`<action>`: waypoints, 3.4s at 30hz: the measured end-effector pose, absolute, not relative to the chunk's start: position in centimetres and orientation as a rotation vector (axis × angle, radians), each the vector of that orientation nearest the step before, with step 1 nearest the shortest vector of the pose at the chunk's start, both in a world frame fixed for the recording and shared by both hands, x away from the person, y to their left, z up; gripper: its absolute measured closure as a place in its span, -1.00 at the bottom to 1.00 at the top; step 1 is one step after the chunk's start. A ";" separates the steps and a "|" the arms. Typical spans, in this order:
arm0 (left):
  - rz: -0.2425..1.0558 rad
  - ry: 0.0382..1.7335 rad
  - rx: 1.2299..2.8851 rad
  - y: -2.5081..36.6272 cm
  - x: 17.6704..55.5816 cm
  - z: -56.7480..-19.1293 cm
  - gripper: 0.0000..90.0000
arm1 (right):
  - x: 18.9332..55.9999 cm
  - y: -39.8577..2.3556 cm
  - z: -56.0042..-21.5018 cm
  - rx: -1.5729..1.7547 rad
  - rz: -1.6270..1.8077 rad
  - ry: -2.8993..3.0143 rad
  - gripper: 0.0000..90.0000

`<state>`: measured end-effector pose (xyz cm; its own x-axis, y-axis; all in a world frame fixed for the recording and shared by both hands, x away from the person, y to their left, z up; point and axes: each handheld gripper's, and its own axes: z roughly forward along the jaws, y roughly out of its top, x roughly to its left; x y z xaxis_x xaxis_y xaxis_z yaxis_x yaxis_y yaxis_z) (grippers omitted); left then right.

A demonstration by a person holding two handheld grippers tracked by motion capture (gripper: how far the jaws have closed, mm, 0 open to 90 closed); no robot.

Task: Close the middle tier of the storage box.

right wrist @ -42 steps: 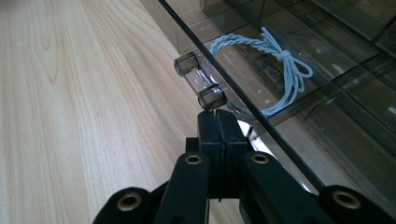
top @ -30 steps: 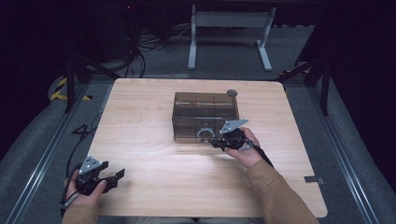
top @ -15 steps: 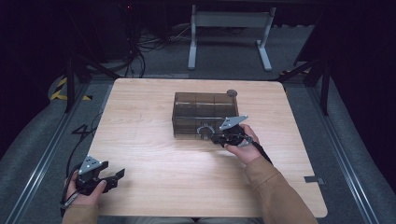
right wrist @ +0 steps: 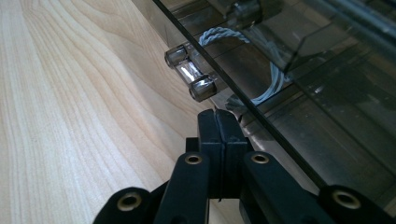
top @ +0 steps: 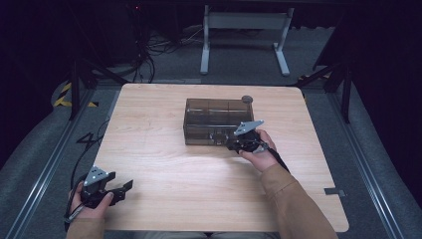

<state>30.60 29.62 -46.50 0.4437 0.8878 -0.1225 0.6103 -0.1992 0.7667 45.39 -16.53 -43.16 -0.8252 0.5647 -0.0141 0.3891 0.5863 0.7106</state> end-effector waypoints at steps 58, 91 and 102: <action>0.449 1.262 1.913 29.6 30.7 -46.5 -0.42 | 45.9 -17.0 -42.5 0.775 1.030 2.556 1.00; 0.434 1.230 1.926 28.5 31.9 -46.3 -0.42 | 39.3 -24.1 -39.2 0.819 1.143 2.438 0.00; 0.440 1.242 1.920 28.7 31.9 -46.4 -0.42 | 38.0 -28.6 -40.3 0.917 1.130 2.368 -0.07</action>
<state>31.86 28.66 -46.37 0.4598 0.8792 -0.1250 0.6048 -0.2070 0.7690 37.99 -28.62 -40.32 -0.7246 0.6879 -0.0423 0.3997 0.4694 0.7873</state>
